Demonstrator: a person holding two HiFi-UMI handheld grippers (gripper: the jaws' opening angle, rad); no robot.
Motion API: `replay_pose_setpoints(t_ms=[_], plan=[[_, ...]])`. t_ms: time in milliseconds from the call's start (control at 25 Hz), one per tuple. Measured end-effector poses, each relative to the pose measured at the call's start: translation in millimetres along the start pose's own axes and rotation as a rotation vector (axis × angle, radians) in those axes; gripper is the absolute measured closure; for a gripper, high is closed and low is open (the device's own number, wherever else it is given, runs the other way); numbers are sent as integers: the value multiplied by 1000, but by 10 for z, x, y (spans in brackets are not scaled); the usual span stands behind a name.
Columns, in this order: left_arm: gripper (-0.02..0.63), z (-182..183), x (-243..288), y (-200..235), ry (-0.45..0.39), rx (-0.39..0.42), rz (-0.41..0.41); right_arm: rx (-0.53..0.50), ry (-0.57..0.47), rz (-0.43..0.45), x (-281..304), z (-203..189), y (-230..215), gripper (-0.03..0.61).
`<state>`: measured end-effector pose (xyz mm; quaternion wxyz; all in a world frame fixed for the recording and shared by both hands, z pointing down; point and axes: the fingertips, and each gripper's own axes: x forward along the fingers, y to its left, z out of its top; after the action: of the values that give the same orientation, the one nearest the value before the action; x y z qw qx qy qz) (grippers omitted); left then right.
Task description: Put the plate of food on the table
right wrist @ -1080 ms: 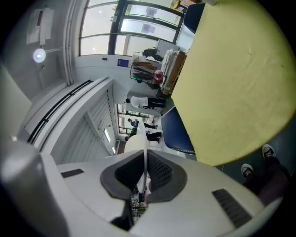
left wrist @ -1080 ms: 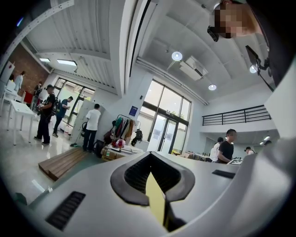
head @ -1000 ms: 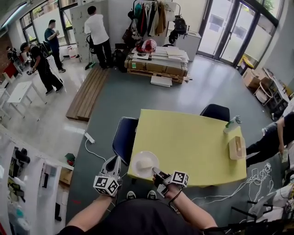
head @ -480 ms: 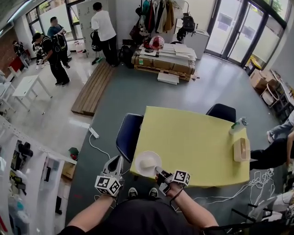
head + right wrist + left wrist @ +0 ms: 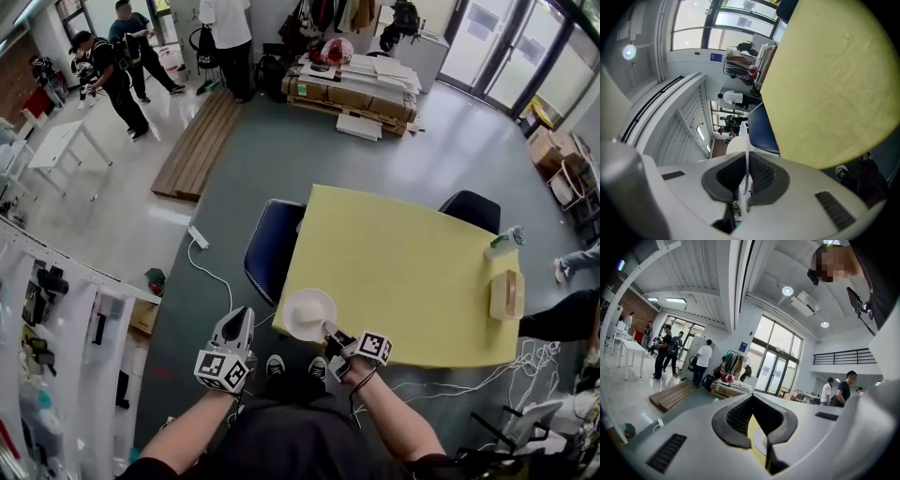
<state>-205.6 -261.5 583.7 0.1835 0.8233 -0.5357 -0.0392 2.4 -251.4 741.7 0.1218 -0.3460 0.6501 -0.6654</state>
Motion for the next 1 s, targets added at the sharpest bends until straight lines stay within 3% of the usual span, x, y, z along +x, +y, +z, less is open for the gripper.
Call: replay_pose_setpoints(t_ms=[560,1000], plan=[[606,-546,-50,328,84,-48,45,37,12,-67,422,-34,-677,557],[606,-773,93,463,109,-61,48,75,-15,-146,712,101,-1265,557]])
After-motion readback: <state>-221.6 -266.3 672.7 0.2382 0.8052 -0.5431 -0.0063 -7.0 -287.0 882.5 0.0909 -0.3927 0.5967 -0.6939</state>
